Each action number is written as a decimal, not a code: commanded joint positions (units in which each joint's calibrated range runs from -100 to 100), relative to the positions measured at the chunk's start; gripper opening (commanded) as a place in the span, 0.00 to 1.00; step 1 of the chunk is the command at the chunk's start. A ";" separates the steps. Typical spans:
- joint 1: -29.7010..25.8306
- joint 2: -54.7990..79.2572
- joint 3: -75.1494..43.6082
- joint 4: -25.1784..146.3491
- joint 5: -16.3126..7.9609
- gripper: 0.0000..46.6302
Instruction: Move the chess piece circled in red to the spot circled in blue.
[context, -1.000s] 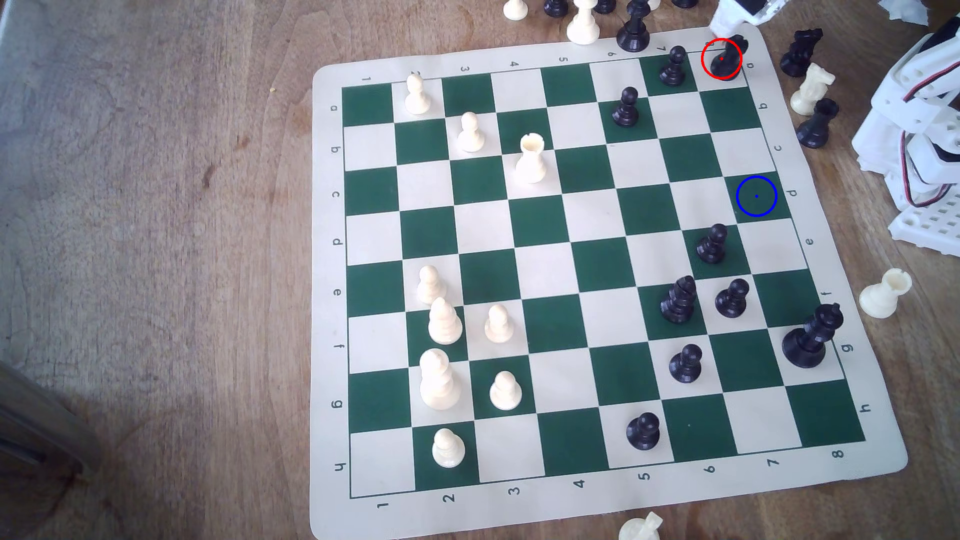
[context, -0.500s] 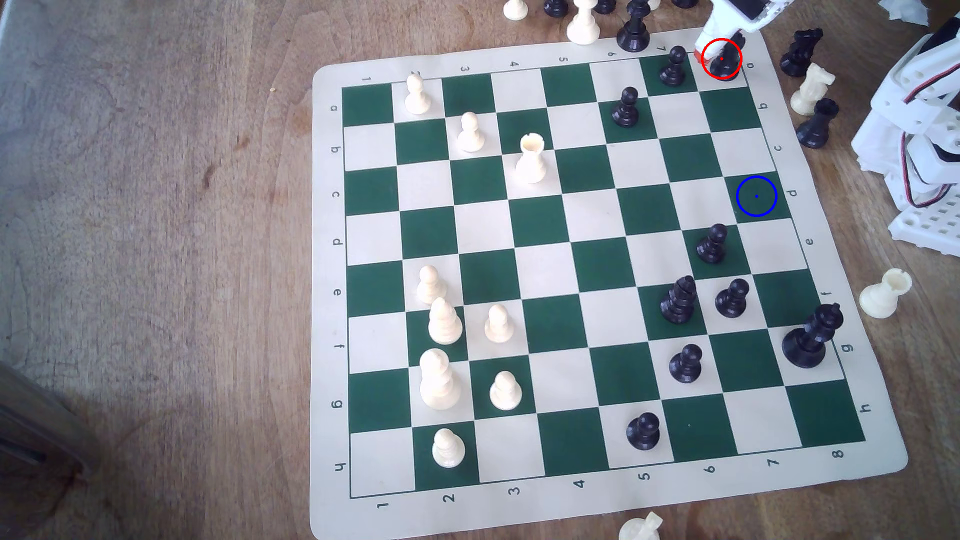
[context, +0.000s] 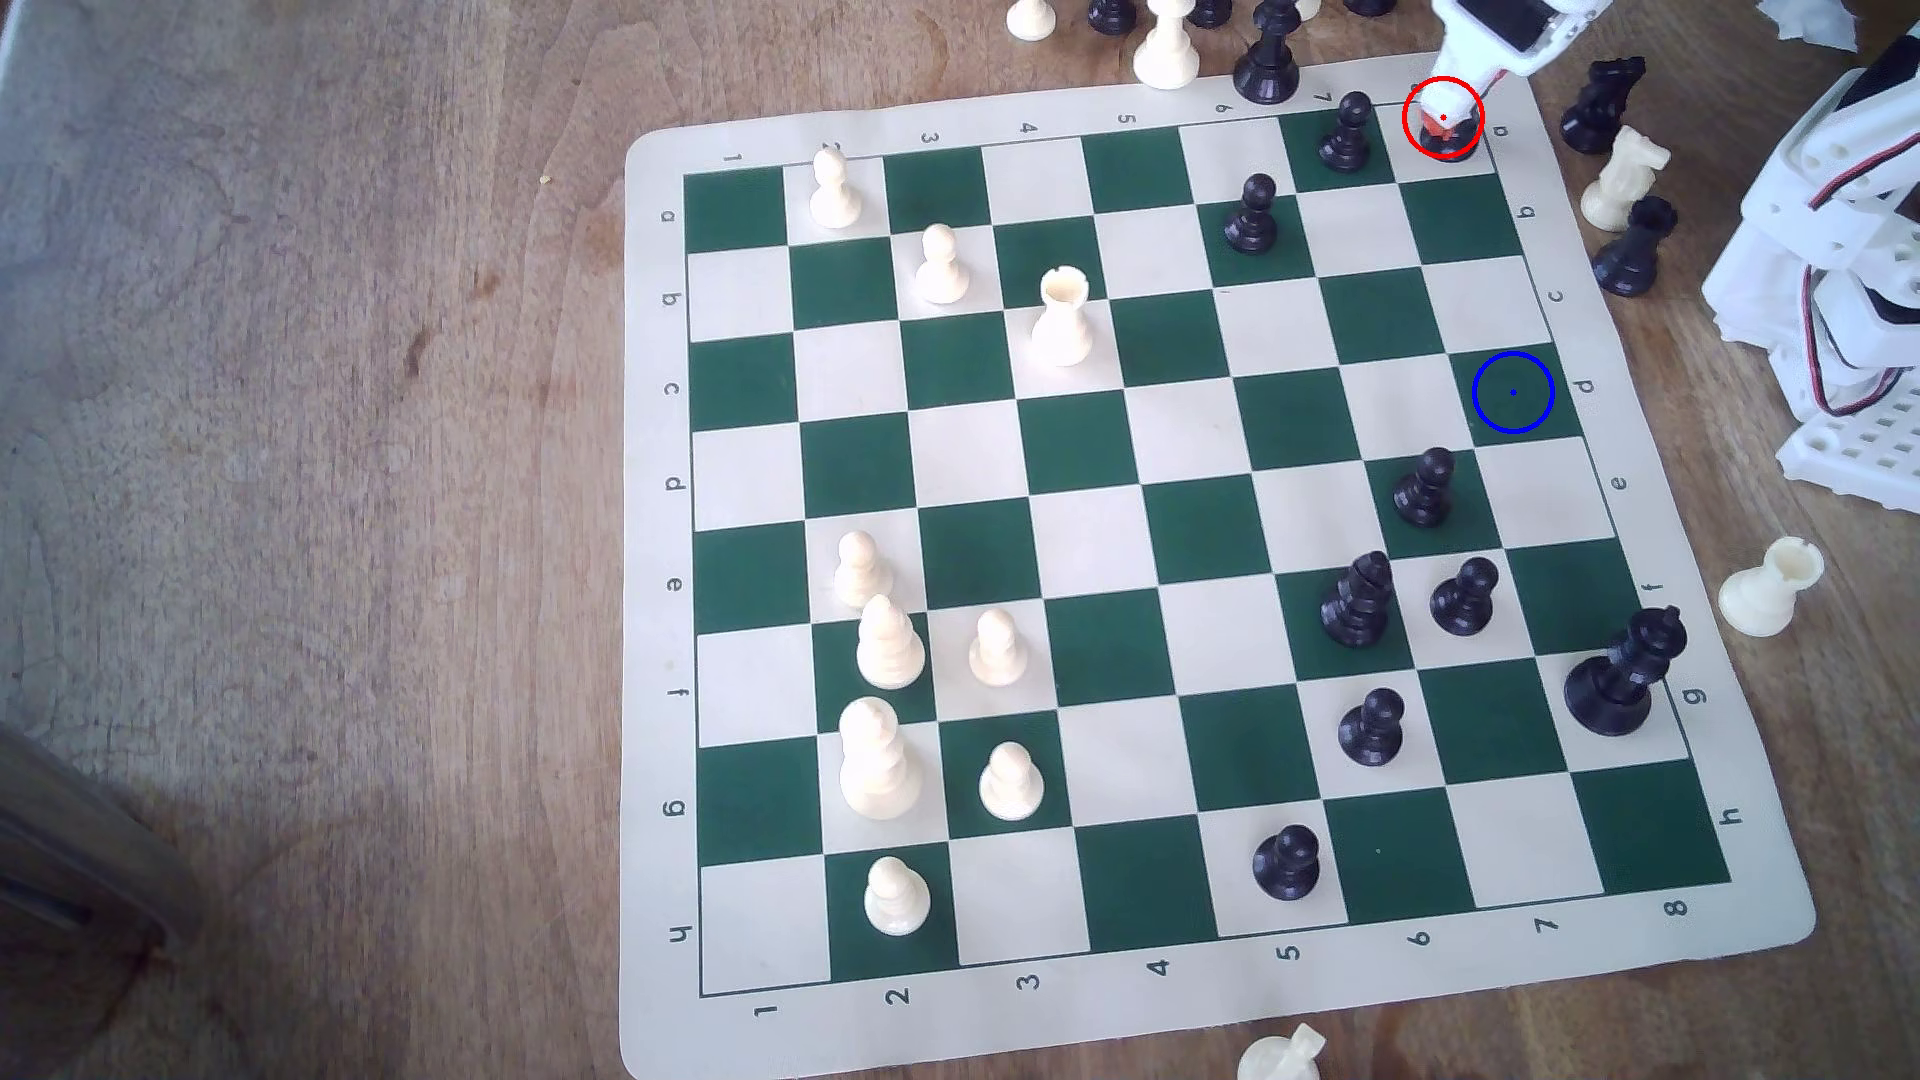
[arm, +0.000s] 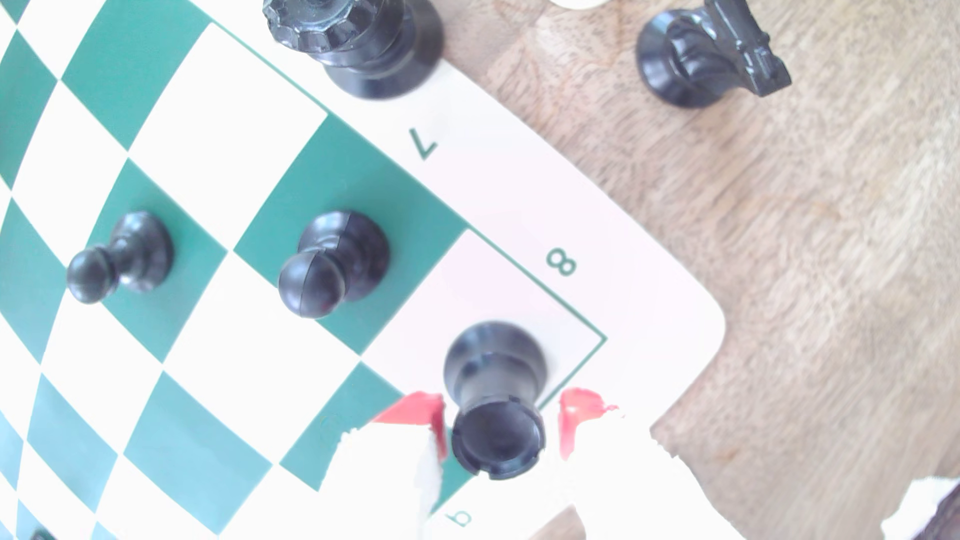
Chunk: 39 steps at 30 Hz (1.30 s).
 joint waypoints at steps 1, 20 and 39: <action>-0.79 -2.47 -0.31 0.75 0.59 0.02; -7.29 -15.63 -17.18 23.10 -2.15 0.00; -37.79 -20.21 3.31 23.10 -13.33 0.00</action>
